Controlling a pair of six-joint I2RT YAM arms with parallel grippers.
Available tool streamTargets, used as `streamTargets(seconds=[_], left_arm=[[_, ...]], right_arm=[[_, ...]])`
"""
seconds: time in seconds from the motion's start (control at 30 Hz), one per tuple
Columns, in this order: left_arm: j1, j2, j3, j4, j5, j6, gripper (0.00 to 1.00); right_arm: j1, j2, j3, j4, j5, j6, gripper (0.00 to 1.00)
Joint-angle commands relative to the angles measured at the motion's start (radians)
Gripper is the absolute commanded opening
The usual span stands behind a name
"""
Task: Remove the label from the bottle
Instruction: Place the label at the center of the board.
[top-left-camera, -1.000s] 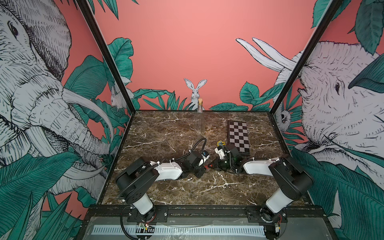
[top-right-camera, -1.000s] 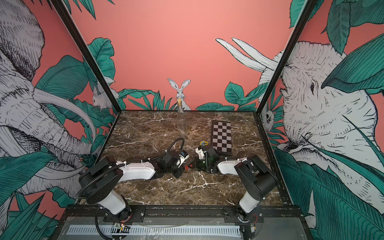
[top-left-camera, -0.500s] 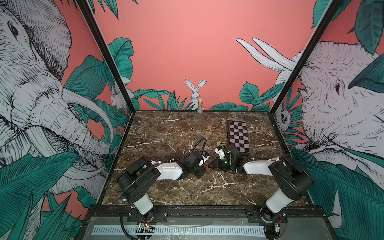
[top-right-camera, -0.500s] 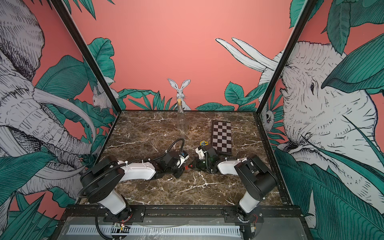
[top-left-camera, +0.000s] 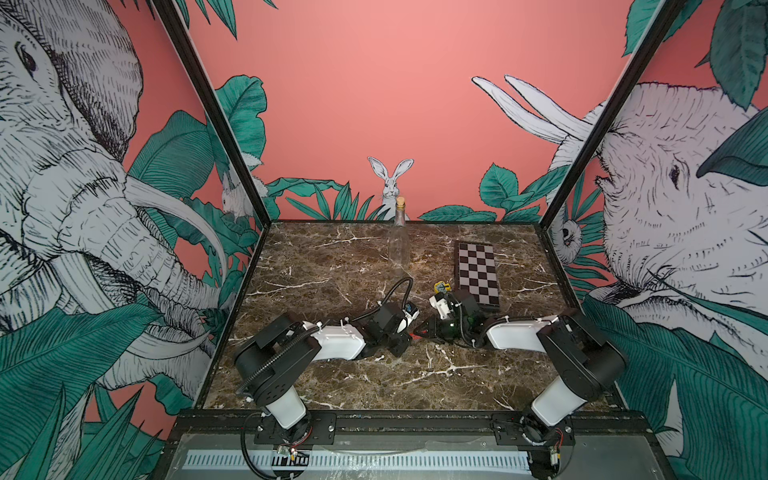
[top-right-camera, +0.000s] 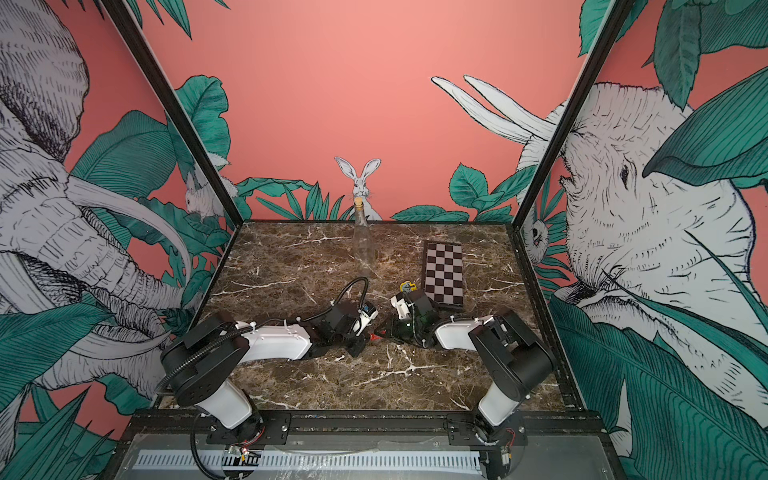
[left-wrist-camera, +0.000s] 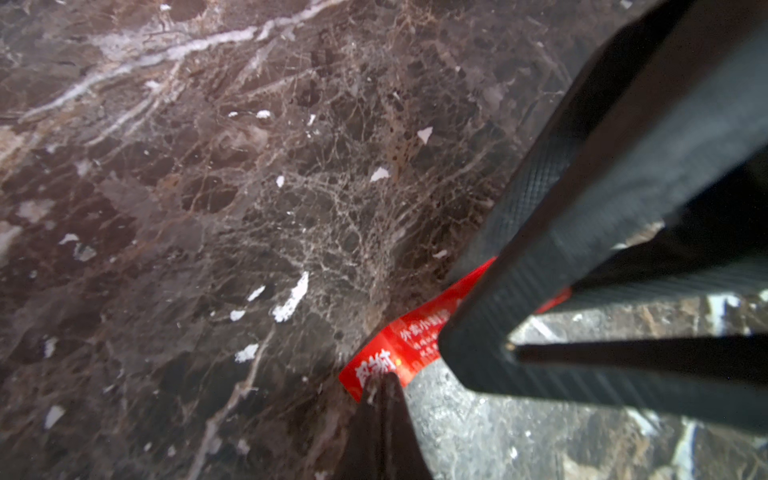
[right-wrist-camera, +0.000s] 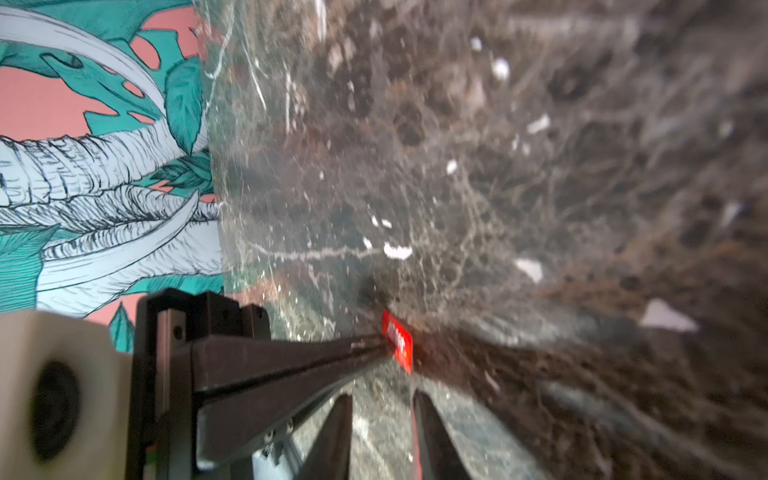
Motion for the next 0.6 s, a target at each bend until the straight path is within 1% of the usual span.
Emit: streamTargets(seconds=[0.0,0.17,0.23,0.33,0.57], left_arm=[[-0.003,0.011,-0.014,-0.017,-0.011,-0.012,0.02],[-0.002,0.012,-0.017,-0.02,-0.01,-0.015,0.02],[-0.002,0.012,-0.019,-0.02,-0.01,-0.014,0.02],[-0.002,0.011,-0.019,-0.024,-0.011,-0.012,0.02],[-0.002,0.01,-0.025,-0.027,-0.012,-0.014,0.02]], right_arm=[[-0.006,-0.015,-0.011,0.019,-0.004,0.005,0.34],[-0.013,-0.03,-0.006,-0.035,0.01,-0.03,0.45],[-0.019,-0.07,-0.003,-0.059,0.017,-0.044,0.48],[-0.025,-0.079,0.0,-0.077,0.016,-0.055,0.5],[-0.05,-0.112,0.001,-0.134,0.014,-0.095,0.5]])
